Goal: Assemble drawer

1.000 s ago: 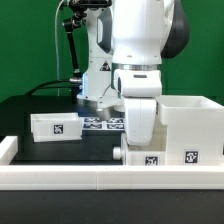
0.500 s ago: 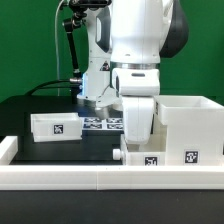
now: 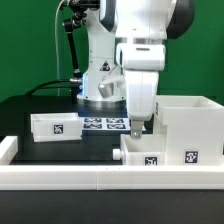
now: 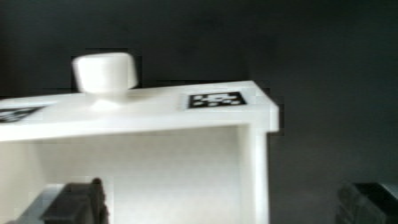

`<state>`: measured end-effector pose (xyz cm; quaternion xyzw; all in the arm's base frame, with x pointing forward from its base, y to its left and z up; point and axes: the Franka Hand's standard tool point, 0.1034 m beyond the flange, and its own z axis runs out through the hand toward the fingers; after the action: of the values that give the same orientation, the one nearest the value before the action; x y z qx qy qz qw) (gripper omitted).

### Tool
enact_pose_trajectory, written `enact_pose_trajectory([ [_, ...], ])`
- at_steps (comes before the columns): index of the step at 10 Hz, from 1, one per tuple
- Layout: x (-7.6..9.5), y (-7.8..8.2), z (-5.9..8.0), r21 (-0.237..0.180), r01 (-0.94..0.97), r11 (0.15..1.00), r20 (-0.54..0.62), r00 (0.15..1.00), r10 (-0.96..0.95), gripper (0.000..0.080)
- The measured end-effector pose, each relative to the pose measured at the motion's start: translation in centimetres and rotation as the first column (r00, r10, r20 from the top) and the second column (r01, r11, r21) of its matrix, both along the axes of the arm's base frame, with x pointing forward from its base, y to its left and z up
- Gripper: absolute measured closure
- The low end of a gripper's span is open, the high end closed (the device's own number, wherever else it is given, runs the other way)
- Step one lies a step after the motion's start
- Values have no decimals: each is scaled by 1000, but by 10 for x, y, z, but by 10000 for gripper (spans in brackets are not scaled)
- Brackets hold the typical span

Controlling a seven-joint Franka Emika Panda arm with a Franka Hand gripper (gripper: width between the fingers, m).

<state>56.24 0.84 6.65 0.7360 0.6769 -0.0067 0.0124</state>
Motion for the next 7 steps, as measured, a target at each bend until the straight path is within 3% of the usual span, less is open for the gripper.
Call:
enact_pose_trajectory([
  [2,10,-31,8,-4,-54,999,15,998,54,151],
  [5,8,-41,4,1,-57,998,10,998,57,151],
  [7,11,-64,-9,67,-90,994,7,996,90,151],
])
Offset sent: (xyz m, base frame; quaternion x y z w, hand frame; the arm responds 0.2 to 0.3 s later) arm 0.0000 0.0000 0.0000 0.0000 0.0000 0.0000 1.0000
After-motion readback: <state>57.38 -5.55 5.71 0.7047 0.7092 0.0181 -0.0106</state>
